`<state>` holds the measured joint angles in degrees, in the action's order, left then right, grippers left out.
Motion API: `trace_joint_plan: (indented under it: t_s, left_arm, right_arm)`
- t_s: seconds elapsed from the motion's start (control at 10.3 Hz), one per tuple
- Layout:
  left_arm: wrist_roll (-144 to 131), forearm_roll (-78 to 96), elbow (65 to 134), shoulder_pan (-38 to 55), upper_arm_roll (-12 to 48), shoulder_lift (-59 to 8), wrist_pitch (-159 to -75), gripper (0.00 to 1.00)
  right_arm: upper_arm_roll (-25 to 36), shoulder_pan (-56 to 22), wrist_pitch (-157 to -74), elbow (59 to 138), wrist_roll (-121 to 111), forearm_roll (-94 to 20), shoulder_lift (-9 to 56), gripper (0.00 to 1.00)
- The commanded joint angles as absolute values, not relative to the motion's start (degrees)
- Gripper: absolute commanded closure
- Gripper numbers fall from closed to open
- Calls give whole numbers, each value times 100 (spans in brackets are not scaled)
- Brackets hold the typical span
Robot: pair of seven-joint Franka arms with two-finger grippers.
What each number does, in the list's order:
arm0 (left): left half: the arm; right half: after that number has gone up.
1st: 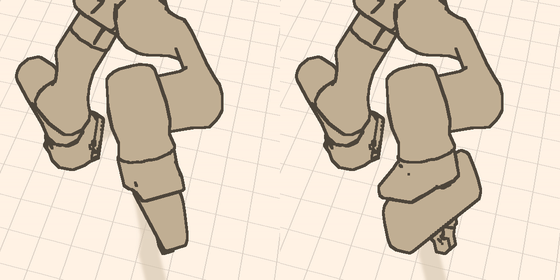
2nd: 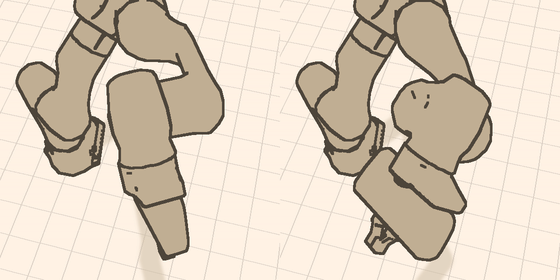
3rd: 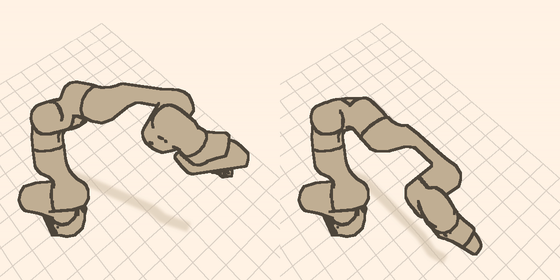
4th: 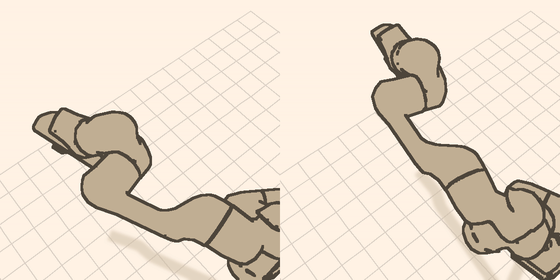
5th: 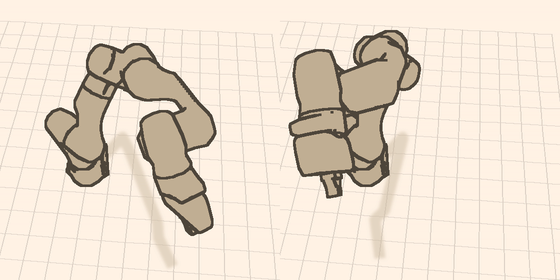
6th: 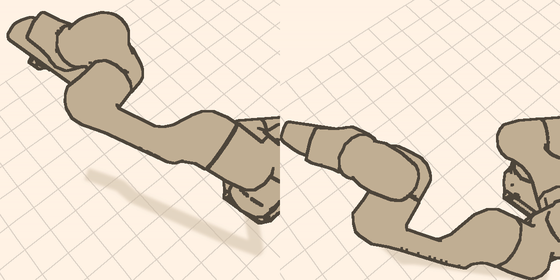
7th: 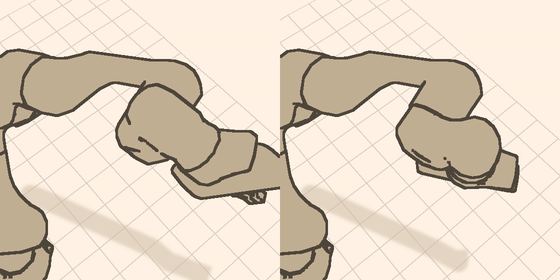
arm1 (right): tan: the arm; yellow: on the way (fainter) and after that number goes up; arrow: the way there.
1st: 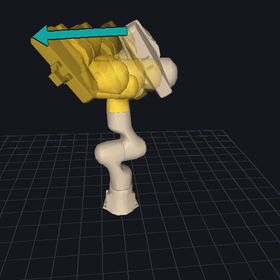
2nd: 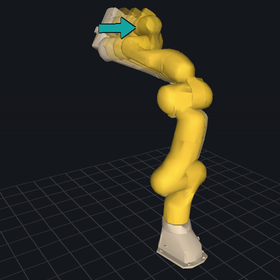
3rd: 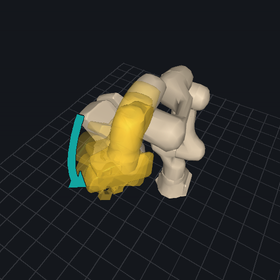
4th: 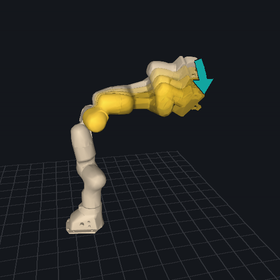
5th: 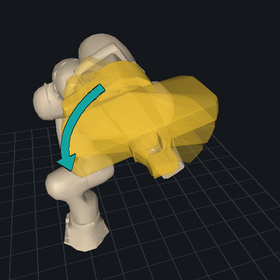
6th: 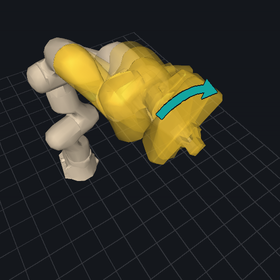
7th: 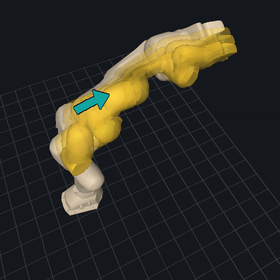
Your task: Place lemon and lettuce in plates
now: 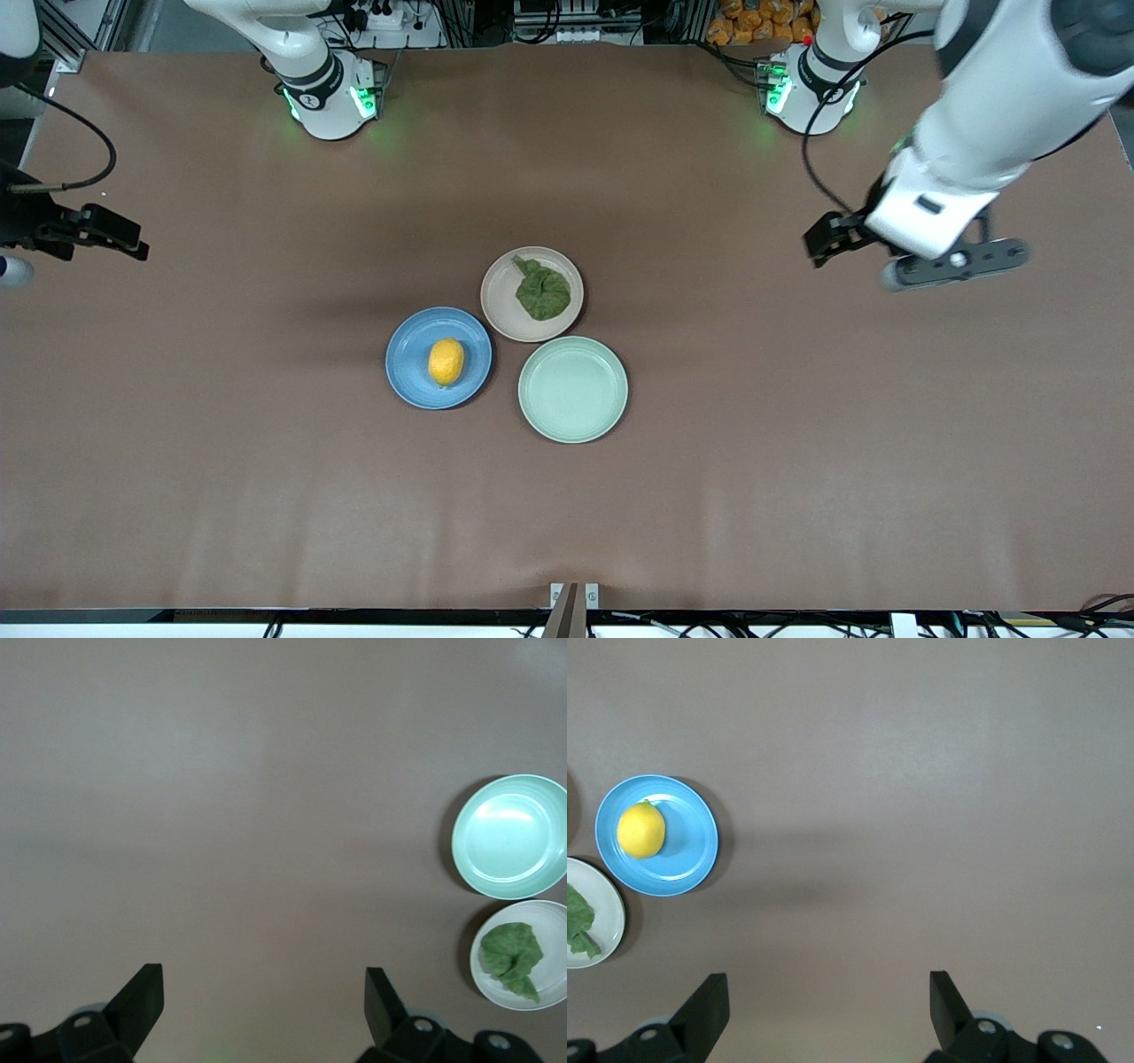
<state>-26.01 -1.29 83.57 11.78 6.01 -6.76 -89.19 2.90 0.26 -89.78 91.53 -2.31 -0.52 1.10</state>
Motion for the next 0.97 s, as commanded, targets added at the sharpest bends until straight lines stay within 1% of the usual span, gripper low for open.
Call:
trace_joint_plan:
  t_s: [0.0,0.1,0.39,0.87]
  left_arm:
    - [-1745,-106,8323,934,265,-493,-8763,0]
    - [-1471,-27,8323,610,281,-492,-8763,0]
    - [-1398,-44,8332,282,412,-466,-8745,0]
    - [-1371,-88,8341,308,439,-466,-8745,0]
  right_arm:
    - [264,18,-9018,9343,-167,44,-70,0]
    - [264,0,-9018,9325,-167,44,-70,0]
    - [281,18,-9018,9299,-114,-18,-70,0]
    - [264,-9,-9088,9211,-105,-35,-62,0]
